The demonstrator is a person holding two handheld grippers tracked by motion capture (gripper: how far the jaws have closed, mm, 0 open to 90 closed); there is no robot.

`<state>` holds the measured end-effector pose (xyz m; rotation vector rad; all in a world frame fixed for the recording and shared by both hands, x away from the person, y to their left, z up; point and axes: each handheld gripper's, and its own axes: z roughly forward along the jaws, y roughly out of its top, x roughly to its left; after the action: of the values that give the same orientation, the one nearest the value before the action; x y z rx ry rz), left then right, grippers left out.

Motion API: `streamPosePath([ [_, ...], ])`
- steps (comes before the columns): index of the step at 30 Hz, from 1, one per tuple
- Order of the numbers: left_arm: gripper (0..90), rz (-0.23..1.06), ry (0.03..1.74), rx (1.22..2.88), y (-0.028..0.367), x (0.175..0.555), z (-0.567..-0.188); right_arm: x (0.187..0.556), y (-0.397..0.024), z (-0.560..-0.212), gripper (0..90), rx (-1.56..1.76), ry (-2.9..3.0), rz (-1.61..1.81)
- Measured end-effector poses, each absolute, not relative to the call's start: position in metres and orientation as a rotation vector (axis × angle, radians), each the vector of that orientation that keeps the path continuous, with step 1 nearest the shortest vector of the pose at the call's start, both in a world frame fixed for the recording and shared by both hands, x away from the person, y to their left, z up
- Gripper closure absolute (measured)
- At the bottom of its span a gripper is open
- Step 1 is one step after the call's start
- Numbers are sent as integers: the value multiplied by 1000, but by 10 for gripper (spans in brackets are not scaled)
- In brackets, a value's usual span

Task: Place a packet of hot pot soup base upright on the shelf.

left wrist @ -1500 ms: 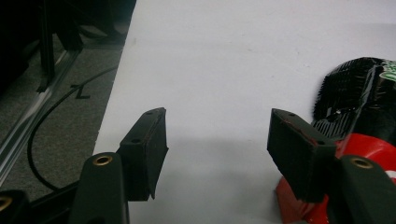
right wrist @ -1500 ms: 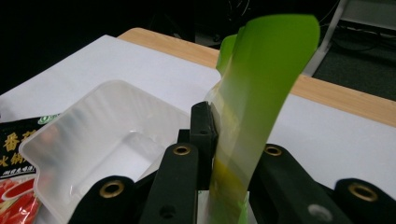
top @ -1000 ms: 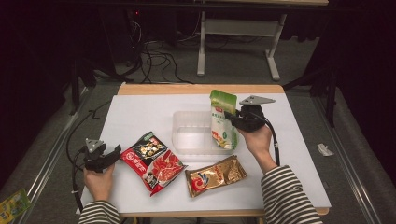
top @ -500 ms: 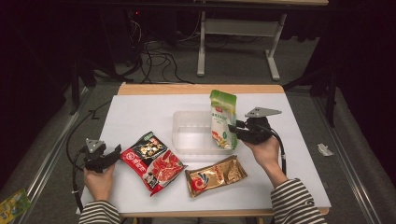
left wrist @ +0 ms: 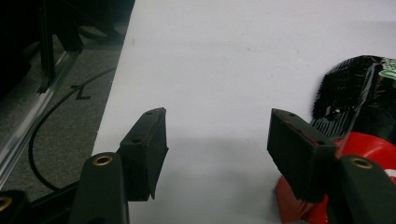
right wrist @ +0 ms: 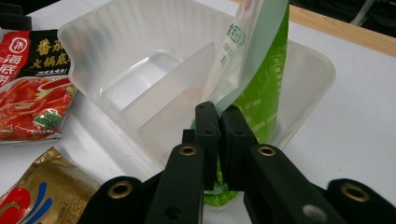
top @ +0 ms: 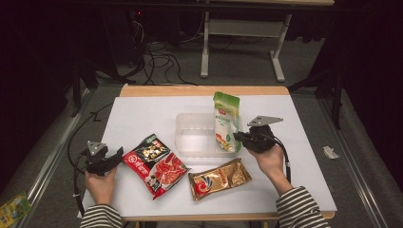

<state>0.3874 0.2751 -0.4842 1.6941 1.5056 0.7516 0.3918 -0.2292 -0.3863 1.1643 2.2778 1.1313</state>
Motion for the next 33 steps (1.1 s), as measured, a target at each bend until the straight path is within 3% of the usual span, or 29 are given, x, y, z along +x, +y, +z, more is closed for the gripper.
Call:
streamPosePath([
  [26,385,750,1502,1701,275,388,-484,382,-225,-418,900,1177,2292,1101],
  [33,386,746,1502,1697,275,388,-484,377,-229,-419,810,1207,2209,1164],
])
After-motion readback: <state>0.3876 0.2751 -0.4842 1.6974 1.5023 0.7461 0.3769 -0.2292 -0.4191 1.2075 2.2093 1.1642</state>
